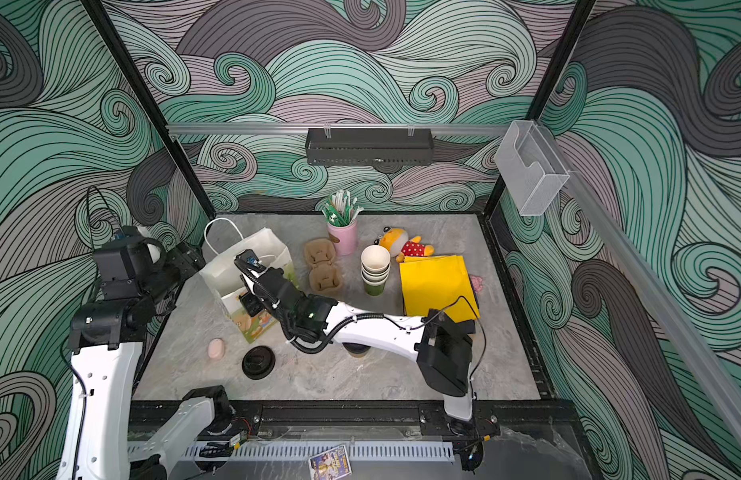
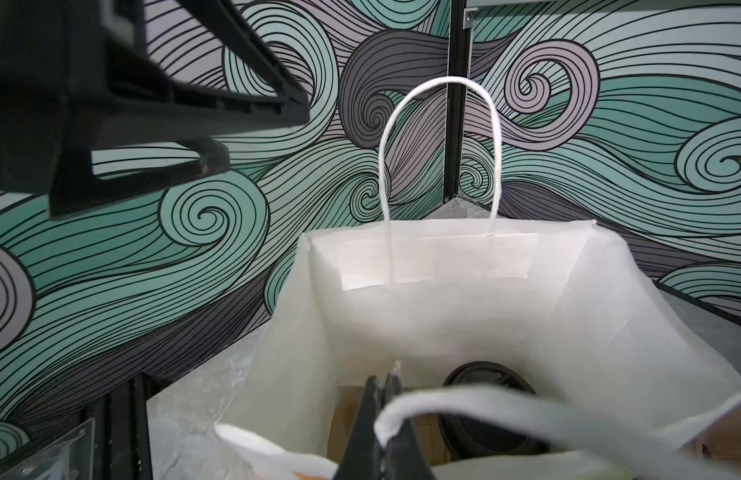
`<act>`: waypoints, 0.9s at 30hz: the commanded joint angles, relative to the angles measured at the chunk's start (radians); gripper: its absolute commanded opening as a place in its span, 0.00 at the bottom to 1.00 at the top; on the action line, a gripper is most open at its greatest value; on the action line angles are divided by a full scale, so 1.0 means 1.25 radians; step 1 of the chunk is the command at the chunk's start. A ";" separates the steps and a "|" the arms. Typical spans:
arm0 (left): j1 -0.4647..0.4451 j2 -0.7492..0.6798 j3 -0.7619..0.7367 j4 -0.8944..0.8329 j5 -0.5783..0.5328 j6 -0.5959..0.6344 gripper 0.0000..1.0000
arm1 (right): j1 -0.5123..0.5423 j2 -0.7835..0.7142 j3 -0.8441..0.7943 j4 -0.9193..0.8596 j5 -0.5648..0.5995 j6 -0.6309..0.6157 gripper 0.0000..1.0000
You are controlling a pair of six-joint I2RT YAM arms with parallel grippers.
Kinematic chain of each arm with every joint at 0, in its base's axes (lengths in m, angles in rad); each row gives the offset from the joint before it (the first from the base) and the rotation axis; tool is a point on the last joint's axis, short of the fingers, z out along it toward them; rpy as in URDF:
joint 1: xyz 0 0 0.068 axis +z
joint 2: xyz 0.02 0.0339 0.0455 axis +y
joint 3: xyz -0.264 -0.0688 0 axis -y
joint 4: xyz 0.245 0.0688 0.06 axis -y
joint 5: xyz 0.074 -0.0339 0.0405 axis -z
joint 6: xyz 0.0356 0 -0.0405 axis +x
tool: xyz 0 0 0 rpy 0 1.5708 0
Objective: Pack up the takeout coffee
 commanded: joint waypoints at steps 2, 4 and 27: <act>-0.010 -0.020 -0.008 -0.065 0.134 0.003 0.79 | -0.042 -0.092 -0.071 -0.044 -0.125 0.020 0.00; -0.012 -0.027 -0.012 -0.069 0.185 0.004 0.80 | -0.062 -0.122 -0.102 -0.061 -0.159 0.019 0.00; -0.035 -0.025 0.006 -0.192 0.426 -0.012 0.85 | -0.170 -0.332 -0.170 -0.391 -0.238 0.079 0.54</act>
